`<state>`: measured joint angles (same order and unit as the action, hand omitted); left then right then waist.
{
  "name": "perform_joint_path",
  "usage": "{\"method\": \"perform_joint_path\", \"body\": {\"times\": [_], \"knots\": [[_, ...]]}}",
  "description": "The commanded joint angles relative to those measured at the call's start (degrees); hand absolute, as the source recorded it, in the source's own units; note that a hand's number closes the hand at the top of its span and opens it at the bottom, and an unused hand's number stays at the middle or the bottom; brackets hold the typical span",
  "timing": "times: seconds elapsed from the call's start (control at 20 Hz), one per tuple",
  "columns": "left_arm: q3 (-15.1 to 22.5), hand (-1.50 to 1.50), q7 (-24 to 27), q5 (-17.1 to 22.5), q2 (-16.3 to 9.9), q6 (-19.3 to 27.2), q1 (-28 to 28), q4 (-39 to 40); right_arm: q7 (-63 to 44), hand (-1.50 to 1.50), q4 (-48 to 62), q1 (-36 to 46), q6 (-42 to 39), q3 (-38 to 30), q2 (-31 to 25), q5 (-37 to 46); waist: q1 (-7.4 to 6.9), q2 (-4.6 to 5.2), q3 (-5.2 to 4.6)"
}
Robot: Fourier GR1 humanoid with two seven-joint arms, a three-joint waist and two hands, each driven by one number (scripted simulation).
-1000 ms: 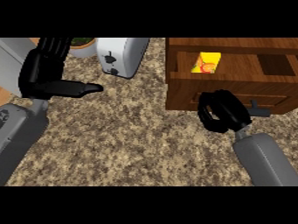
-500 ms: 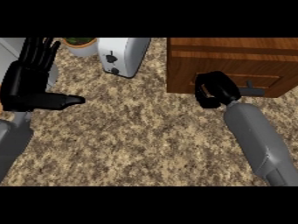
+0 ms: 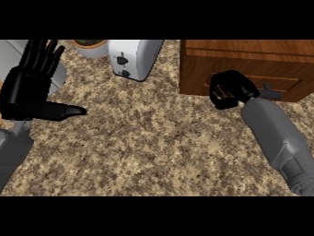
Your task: Pick up the cup, place it into the drawer and close the drawer
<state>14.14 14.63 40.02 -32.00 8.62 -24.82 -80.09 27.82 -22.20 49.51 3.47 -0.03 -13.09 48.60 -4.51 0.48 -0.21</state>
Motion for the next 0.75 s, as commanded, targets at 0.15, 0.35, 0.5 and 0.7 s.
{"method": "perform_joint_path", "body": {"times": [0.15,0.35,0.5,0.7], "knots": [[0.7,-1.5,1.9,-0.4,1.3,-3.2,0.7,1.9,-1.4,1.5,6.0,7.1,-1.7,-3.9,-6.0,-1.4,-1.51,2.42,0.39],[-0.1,-1.5,-0.6,0.4,0.4,-2.7,-0.8,0.7,-0.7,1.5,6.2,6.3,0.7,-5.8,-4.4,-3.2,-2.1,2.22,0.51],[0.4,-1.5,1.3,0.6,1.8,-3.9,1.3,1.2,0.8,1.5,5.9,7.2,-1.2,-7.1,-7.2,-4.4,-2.65,2.48,0.43],[1.3,-1.5,1.5,-0.3,2.4,-4.1,1.0,1.6,2.6,1.5,6.2,5.9,0.3,-7.2,-6.9,-4.4,-2.59,2.67,0.5]]}}
